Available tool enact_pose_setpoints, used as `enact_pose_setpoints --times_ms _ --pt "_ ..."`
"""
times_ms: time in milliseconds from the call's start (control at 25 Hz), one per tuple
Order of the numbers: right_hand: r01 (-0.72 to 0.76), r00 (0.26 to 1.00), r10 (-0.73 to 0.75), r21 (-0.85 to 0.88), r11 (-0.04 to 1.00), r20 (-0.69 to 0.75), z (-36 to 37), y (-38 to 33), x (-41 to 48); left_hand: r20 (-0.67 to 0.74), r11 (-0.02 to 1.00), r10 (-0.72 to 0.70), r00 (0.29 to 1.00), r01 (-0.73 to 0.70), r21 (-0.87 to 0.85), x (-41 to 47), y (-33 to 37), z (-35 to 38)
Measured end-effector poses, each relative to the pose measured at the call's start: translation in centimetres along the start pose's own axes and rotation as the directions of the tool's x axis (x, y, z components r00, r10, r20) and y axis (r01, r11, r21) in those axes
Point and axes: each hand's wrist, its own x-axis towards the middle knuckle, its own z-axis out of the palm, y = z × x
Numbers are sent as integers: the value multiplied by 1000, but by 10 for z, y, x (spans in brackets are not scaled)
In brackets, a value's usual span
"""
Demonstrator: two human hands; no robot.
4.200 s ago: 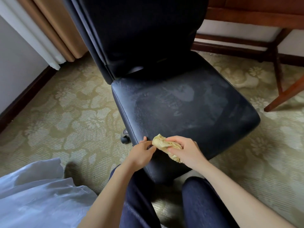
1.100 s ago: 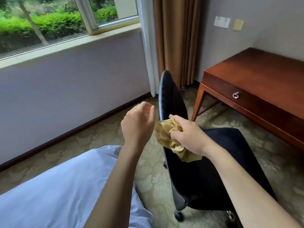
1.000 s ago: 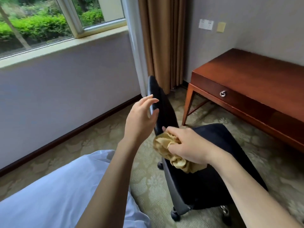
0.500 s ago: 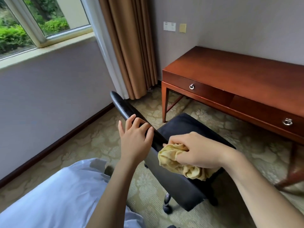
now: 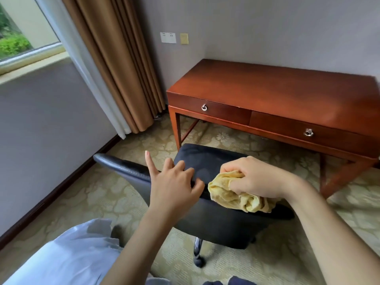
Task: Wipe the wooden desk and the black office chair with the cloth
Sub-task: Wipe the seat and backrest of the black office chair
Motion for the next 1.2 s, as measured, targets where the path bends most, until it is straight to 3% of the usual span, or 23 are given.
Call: enact_pose_setpoints --times_ms 200,400,480,560,640,720,800,840,920,960,1080,1200 --pt "11 999 -10 20 1000 -38 -4 11 -10 84 973 158 984 -169 155 14 7 -7" --pt "83 993 -73 98 992 -94 -4 23 -19 453 960 151 879 -239 144 43 12 -22" --pt "105 971 -56 200 974 -234 -18 40 -34 502 958 215 838 -282 60 63 32 -34" --pt "101 928 6 267 958 -373 -35 59 -51 436 945 323 840 -259 -201 77 65 -48" --pt "98 839 101 331 939 -535 -63 92 -84 312 835 434 845 -247 -492 95 131 -54" --pt "93 721 199 377 921 -663 -87 128 -118 213 623 501 839 -180 -761 103 205 -60" --pt "82 567 279 390 917 -775 -113 166 -159 125 378 534 836 -104 -920 107 285 -63" --pt "81 488 306 392 917 -817 -124 183 -177 112 323 551 827 -87 -942 108 323 -64" --pt "69 333 360 403 913 -872 -143 220 -218 72 324 589 805 -153 -933 108 399 -64" --pt "72 291 375 411 909 -880 -150 235 -238 34 316 596 802 -196 -928 108 429 -64" --pt "121 285 405 452 884 -868 -170 271 -302 -38 244 628 777 -244 -939 112 512 -71" --pt "176 200 420 454 873 -885 -192 308 -373 -59 133 731 680 -226 -965 112 607 -79"
